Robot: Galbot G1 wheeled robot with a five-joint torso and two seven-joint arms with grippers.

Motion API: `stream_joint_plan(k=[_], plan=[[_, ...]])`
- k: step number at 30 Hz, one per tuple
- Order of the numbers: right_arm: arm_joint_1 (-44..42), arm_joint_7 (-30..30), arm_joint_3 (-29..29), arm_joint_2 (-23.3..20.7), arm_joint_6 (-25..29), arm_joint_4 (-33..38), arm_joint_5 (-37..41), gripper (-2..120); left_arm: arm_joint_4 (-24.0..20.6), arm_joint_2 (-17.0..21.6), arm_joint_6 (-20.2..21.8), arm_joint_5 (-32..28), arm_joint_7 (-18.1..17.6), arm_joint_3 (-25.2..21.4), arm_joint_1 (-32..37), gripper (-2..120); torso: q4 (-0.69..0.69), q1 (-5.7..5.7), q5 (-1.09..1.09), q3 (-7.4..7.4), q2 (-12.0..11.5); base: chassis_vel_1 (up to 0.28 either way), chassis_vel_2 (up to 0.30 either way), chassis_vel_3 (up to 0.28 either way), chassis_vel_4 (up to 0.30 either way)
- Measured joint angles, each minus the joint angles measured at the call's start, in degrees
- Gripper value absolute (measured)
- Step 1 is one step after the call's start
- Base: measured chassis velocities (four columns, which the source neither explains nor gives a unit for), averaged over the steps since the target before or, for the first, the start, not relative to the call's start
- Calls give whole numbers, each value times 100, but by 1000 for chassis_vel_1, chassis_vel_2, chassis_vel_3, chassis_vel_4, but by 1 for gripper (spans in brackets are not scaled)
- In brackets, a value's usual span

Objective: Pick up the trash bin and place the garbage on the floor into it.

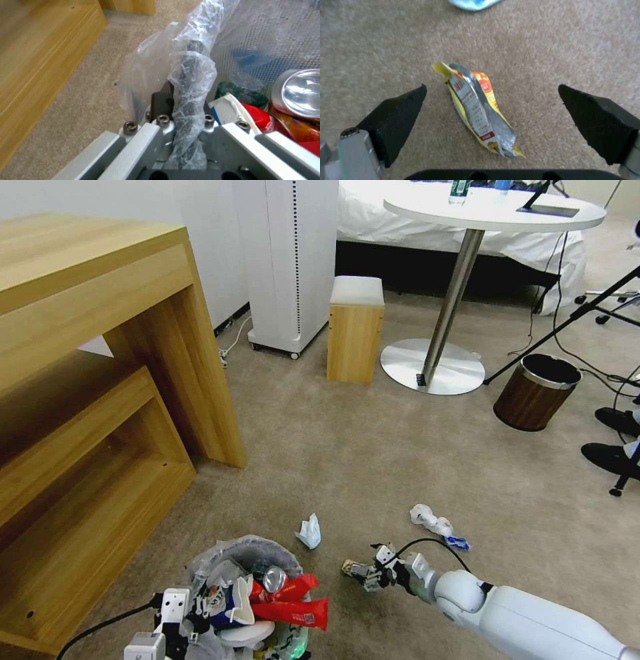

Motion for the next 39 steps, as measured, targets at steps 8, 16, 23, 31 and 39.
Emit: stream_joint_plan(k=[8, 16, 23, 31, 39], plan=[[65, -47, -112, 323, 85, -553, -80, 100, 12, 70, -15, -79, -3, -62, -5, 0, 0, 0, 0, 0, 0, 0, 0, 0, 0], [92, -200, -163, 573, 217, -1067, -149, 100, 34, 102, -28, -71, -14, -67, 7, 0, 0, 0, -1, 0, 0, 0, 0, 0, 0], [80, -214, -213, 666, 260, -1154, -162, 100, 44, 89, -47, 13, -22, -16, 33, 0, 0, 0, -1, 0, 0, 0, 0, 0, 0], [94, -240, -280, 720, 295, -1242, -142, 100, 37, 91, -49, 25, -23, -7, 45, 0, -1, -1, -2, -1, 1, 0, 0, 0, 0], [74, -243, -298, 656, 296, -1205, -126, 99, -2, 108, -55, 60, -19, -12, 100, 0, 0, 0, 2, 0, 1, 0, 0, 0, 0]])
